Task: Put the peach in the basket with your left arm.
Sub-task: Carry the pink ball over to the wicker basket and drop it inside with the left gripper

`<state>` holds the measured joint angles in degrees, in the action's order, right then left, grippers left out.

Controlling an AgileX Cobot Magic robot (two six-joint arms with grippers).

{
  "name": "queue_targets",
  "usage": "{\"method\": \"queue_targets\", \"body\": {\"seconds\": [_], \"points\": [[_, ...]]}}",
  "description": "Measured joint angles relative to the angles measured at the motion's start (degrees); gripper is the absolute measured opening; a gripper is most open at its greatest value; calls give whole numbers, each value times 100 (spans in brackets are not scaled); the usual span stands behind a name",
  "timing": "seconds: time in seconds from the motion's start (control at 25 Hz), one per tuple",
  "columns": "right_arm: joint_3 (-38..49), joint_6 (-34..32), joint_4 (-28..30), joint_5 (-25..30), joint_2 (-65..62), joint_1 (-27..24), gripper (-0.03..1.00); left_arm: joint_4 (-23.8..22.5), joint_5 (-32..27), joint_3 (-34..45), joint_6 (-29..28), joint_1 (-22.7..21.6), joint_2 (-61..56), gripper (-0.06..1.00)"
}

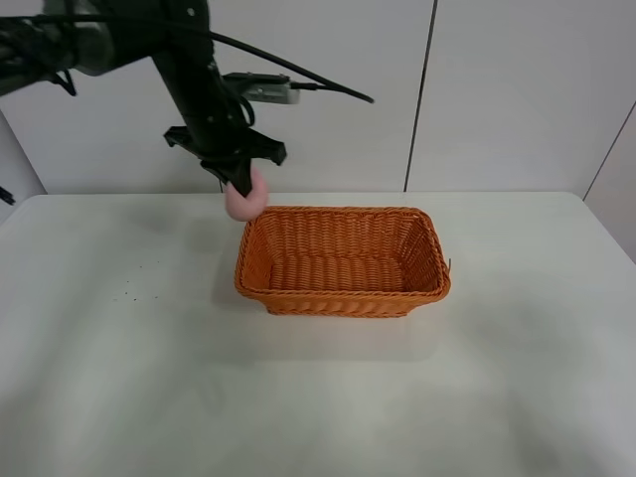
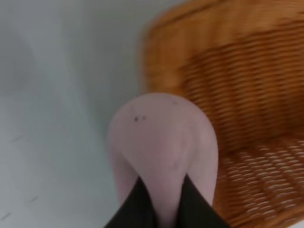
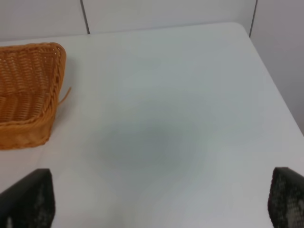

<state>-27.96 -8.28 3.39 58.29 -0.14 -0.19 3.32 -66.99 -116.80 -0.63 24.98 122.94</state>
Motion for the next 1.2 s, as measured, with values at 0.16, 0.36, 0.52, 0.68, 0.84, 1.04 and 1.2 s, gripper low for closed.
{"method": "queue_targets", "body": {"seconds": [0.16, 0.36, 0.52, 0.68, 0.84, 1.04, 1.2], "points": [[0, 0, 0, 0, 0, 0, 69, 17, 0, -447, -52, 576, 480, 12], [0, 0, 0, 0, 0, 0, 69, 63, 219, -602, -1, 1028, 975, 12], [0, 0, 0, 0, 0, 0, 69, 99, 449, -602, 63, 1100, 1347, 12], [0, 0, 0, 0, 0, 0, 69, 74, 494, -597, 148, 1100, 1559, 16], [0, 0, 0, 0, 0, 0, 69, 80, 526, -597, 160, 1100, 1552, 51], [0, 0, 0, 0, 0, 0, 69, 80, 120, -635, 160, 1100, 1552, 82], [0, 0, 0, 0, 0, 0, 69, 28, 4, -773, 160, 1100, 1455, 84]]}}
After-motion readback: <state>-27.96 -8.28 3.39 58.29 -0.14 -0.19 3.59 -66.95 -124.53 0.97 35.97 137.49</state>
